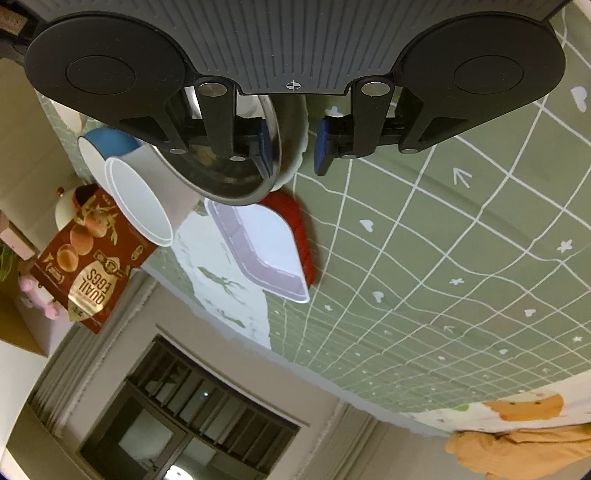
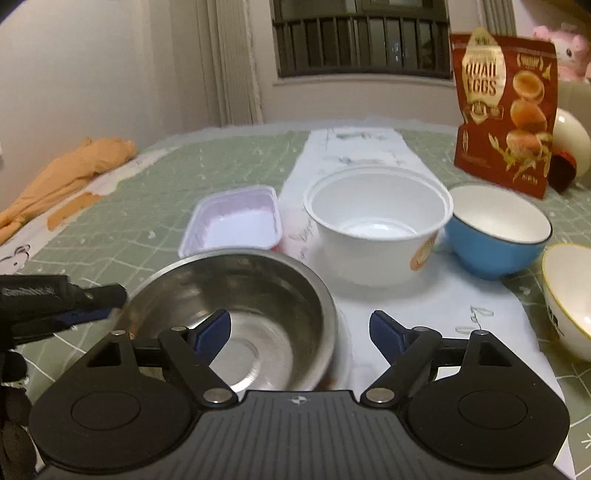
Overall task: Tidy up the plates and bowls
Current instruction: 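Lift the steel bowl with both grippers and lower it onto the floral plate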
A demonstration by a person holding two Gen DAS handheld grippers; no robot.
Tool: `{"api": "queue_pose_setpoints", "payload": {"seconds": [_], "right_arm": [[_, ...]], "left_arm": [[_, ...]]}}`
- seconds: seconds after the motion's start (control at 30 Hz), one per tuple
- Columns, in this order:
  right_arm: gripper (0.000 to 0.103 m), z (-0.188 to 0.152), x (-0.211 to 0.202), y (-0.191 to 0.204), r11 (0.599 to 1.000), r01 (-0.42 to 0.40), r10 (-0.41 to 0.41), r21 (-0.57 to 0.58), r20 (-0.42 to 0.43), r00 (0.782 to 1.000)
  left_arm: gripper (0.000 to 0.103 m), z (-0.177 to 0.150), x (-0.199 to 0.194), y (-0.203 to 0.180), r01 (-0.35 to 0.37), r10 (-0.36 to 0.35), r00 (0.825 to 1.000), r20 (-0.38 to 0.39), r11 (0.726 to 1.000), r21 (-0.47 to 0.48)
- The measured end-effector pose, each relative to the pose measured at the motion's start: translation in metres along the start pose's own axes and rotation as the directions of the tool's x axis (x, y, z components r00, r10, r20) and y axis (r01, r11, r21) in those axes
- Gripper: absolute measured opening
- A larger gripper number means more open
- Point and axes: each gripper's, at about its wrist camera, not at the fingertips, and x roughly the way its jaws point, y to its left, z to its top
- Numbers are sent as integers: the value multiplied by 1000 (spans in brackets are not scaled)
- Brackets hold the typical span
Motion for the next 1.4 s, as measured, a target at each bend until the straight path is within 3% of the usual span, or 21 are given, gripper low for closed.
{"api": "queue_pose_setpoints", "payload": {"seconds": [0.1, 0.17, 0.27, 0.33, 0.43, 0.5, 0.63, 0.7, 0.97, 1.23, 1.4], "right_arm": [[83, 0, 10, -12, 999, 3, 0, 47, -52, 999], [83, -2, 15, -18, 997, 0, 6, 82, -72, 997], [82, -6, 19, -24, 993, -14, 25, 114, -93, 995], [80, -7, 22, -25, 992, -23, 35, 123, -102, 994], [73, -7, 30, -28, 989, -44, 62, 141, -125, 990], [63, -6, 37, -33, 982, -66, 93, 176, -153, 984], [52, -7, 39, -34, 976, -115, 145, 186, -160, 976], [49, -8, 37, -34, 971, -141, 173, 192, -163, 971], [49, -13, 16, -44, 973, -141, 164, 180, -120, 979], [49, -22, -4, -76, 972, -73, 95, 223, -94, 991], [49, -28, -12, -82, 969, -89, 112, 229, -89, 990]], "left_arm": [[29, 2, -1, -1, 19, -19, 999, -28, 1000, 10], [29, 3, 0, -1, 82, -82, 994, -70, 997, -1], [29, 0, 4, -9, 35, -30, 996, -83, 998, 59], [34, -3, 11, -10, -5, 13, 996, -93, 996, 83], [35, -4, 19, -7, 7, -2, 993, -116, 999, 51], [33, -4, 24, -6, 20, -16, 992, -129, 999, 29], [33, -3, 26, -6, 5, -9, 991, -134, 1000, -30], [35, -3, 28, -11, -10, 8, 990, -139, 1000, -12], [41, -5, 39, -38, -48, 55, 988, -141, 998, 51], [45, -7, 61, -73, 26, -7, 987, -162, 993, 116], [45, -5, 76, -81, 4, 17, 988, -152, 991, 133]]}}
